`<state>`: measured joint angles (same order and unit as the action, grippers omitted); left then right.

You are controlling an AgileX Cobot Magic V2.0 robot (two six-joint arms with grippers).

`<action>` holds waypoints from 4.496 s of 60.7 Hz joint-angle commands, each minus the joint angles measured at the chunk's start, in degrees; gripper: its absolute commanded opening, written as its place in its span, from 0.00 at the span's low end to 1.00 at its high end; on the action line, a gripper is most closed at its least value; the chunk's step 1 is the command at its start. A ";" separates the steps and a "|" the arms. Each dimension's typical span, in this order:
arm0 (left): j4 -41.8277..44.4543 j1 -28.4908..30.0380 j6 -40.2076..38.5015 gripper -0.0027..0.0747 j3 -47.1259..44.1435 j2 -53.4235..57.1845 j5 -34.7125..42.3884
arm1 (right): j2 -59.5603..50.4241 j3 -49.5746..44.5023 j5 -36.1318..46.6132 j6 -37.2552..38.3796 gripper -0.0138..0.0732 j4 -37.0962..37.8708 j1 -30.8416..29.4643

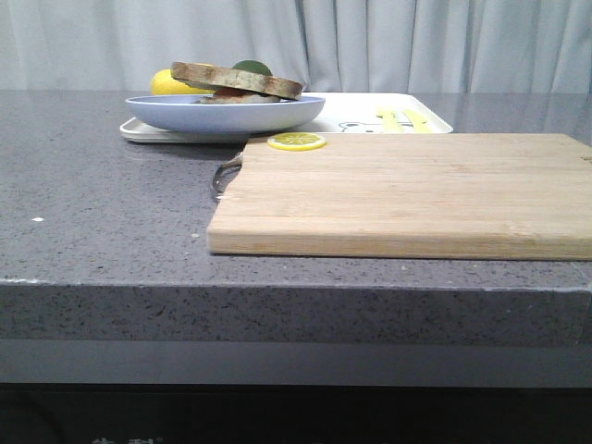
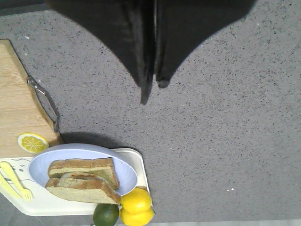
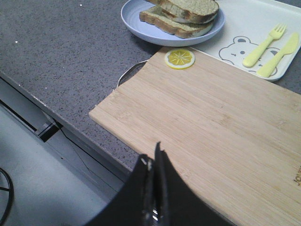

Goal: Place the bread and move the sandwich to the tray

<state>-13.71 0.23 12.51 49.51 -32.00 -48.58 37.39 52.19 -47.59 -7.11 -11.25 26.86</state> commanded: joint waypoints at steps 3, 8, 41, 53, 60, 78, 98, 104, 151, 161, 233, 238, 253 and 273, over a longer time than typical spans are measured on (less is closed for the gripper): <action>-1.08 -0.37 -0.62 0.01 1.36 -0.23 4.93 | -0.14 1.43 3.56 -0.13 0.08 0.05 -0.37; -1.08 -0.37 -0.62 0.01 1.36 -0.23 4.93 | -0.14 1.43 3.56 -0.13 0.08 0.05 -0.37; 1.87 -0.18 -0.62 0.01 -18.57 14.45 16.02 | -0.14 1.43 3.56 -0.13 0.08 0.05 -0.37; 5.10 -0.18 -4.63 0.01 -24.55 20.07 20.46 | -0.14 1.43 3.56 -0.13 0.08 0.05 -0.37; 12.37 -0.18 -18.25 0.01 -29.74 24.40 25.90 | -0.14 1.43 3.56 -0.13 0.08 0.05 -0.37; 14.46 -1.82 -20.10 0.01 -43.77 32.22 43.79 | -0.14 1.43 3.56 -0.13 0.08 0.05 -0.37; 13.71 -3.71 -19.89 0.01 -49.96 33.61 53.07 | -0.14 1.43 3.36 -0.13 0.08 0.05 -0.37; 13.71 -3.16 -19.89 0.01 -49.96 33.61 53.22 | -0.14 1.43 3.36 -0.13 0.08 0.05 -0.37; 13.71 -2.41 -19.79 0.01 -49.96 33.61 53.22 | -0.14 1.43 3.36 -0.13 0.08 0.05 -0.37; 13.71 -2.41 -19.79 0.01 -49.96 33.61 53.22 | -0.14 1.43 3.36 -0.13 0.08 0.05 -0.37; 13.71 -2.41 -19.79 0.01 -49.96 33.61 53.22 | -39.04 -52.45 50.01 -0.18 0.08 0.25 -26.57; 13.71 -2.41 -19.79 0.01 -49.96 33.61 53.22 | -39.04 -53.59 49.86 -0.18 0.08 0.25 -26.57; 13.71 -2.41 -19.79 0.01 -49.86 33.50 53.22 | -39.04 -53.59 49.85 -0.18 0.08 0.07 -24.83; 13.71 -2.41 -19.79 0.01 -49.86 33.50 53.22 | -38.99 -53.59 49.85 -0.18 0.08 0.08 -24.98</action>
<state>0.45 -2.35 -6.99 -0.22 0.21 0.00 -0.61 -1.61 -2.65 -7.11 -11.20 1.80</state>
